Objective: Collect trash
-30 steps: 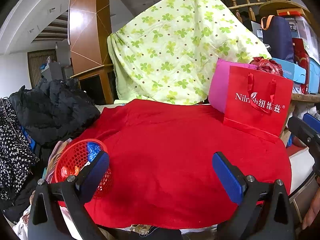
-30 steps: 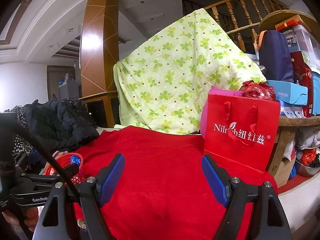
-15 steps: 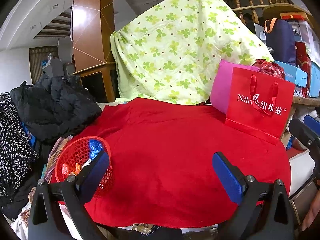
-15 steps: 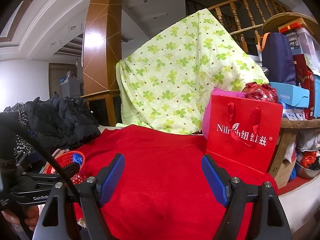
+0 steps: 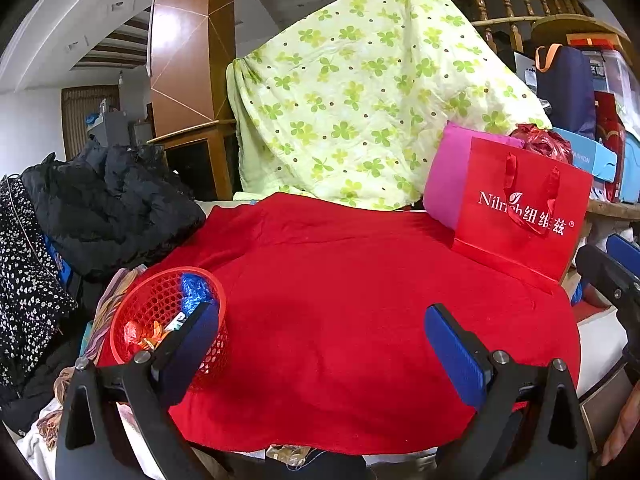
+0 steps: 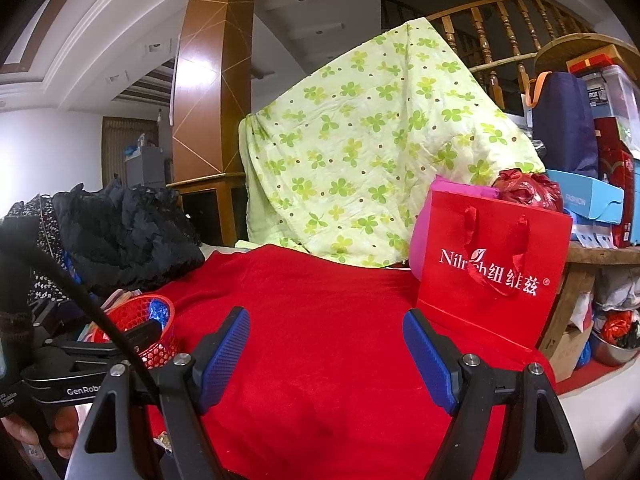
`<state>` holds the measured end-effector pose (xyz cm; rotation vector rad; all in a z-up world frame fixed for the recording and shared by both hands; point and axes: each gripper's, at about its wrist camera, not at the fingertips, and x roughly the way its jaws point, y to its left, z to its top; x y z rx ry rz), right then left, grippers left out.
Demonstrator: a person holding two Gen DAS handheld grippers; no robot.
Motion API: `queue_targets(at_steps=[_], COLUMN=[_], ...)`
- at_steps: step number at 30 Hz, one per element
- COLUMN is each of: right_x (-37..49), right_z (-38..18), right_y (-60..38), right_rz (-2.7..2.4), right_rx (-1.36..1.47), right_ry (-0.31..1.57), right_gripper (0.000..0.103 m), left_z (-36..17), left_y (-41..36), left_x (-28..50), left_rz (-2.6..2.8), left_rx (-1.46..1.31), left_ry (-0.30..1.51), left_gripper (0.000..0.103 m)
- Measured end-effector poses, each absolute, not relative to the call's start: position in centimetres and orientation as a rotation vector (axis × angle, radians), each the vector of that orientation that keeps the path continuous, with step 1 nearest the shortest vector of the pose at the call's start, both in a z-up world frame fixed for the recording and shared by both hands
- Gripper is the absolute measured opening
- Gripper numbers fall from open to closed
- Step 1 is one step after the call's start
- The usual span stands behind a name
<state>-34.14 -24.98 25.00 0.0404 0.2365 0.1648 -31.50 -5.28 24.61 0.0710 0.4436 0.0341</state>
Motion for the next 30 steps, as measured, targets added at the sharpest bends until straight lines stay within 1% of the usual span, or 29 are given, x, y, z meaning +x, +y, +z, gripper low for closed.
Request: queue_targets(at_steps=[17, 30], right_x=[-34.9, -36.3], right_z=[25.5, 26.6], right_y=[-23.7, -24.4], right_rz=[0.176, 0.178], right_rx=[0.004, 0.015], right_ry=[0.213, 0.17], right_gripper=[0.082, 0.082], left_z=[25.0, 27.0], left_y=[-4.3, -5.3], left_x=[-31.8, -33.1], left_rz=[0.055, 0.064], left_rx=[0.051, 0.077], left_ry=[0.437, 0.389], left_gripper=[0.102, 0.102])
